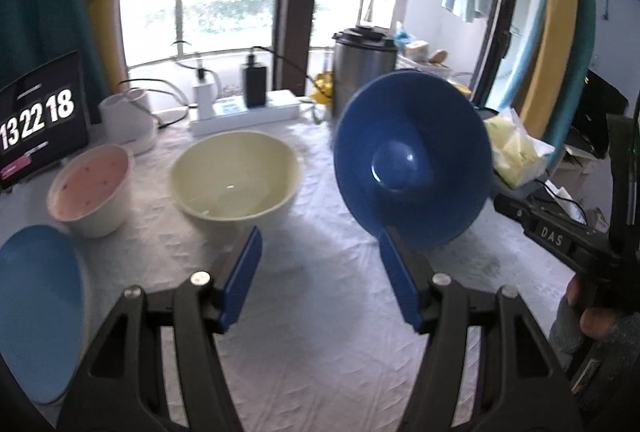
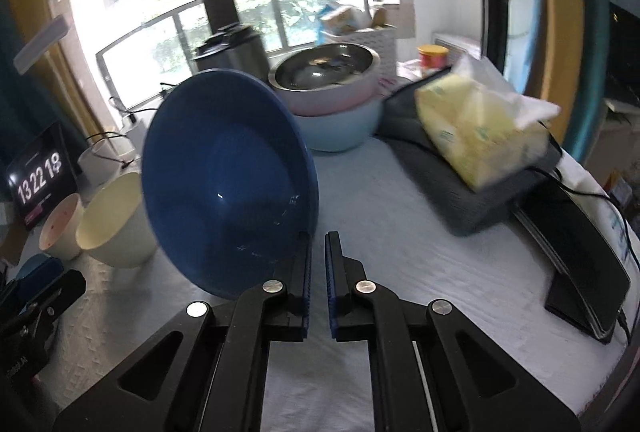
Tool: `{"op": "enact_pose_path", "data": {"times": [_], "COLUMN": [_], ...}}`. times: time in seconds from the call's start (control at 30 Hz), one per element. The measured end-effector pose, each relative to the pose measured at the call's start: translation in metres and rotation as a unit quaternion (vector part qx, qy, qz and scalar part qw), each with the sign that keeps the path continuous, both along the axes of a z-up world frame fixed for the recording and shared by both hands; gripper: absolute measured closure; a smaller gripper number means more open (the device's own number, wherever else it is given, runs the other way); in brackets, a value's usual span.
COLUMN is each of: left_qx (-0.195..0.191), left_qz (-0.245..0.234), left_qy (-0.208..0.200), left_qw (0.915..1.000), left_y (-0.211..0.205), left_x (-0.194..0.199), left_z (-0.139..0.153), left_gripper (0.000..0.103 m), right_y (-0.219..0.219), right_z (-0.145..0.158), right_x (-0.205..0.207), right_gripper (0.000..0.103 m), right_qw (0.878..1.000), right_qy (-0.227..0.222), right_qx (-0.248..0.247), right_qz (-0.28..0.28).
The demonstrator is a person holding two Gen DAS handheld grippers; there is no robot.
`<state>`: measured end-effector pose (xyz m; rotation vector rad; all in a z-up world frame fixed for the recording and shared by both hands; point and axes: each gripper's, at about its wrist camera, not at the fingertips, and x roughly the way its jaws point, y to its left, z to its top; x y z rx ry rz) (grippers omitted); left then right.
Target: Organize plates and bowls
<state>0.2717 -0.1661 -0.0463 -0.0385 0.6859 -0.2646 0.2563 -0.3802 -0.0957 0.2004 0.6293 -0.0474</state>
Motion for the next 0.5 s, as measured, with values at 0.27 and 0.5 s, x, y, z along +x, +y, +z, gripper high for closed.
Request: {"op": "enact_pose_path", "data": {"times": [0.27, 0.5], "left_qx": [0.007, -0.005], "left_qz": [-0.014, -0.011], "left_qy": [-0.024, -0.024], "left_qw": [0.9996, 0.9996], "left_y": [-0.022, -0.03], "left_x": [0.025, 0.053], "left_z": [-0.003, -0.011], "left_gripper": [0.04, 0.04], "right_y": [-0.026, -0.023], "right_z": [-0.001, 0.007], "right_x": [0.002, 0.022], "right_gripper": [0.09, 0.067], "right_qw": [0.999, 0.997], "right_qy": [-0.017, -0.039], "right_qx": [0.043, 0.067], "right_qz": [-0.001, 0.017]}}
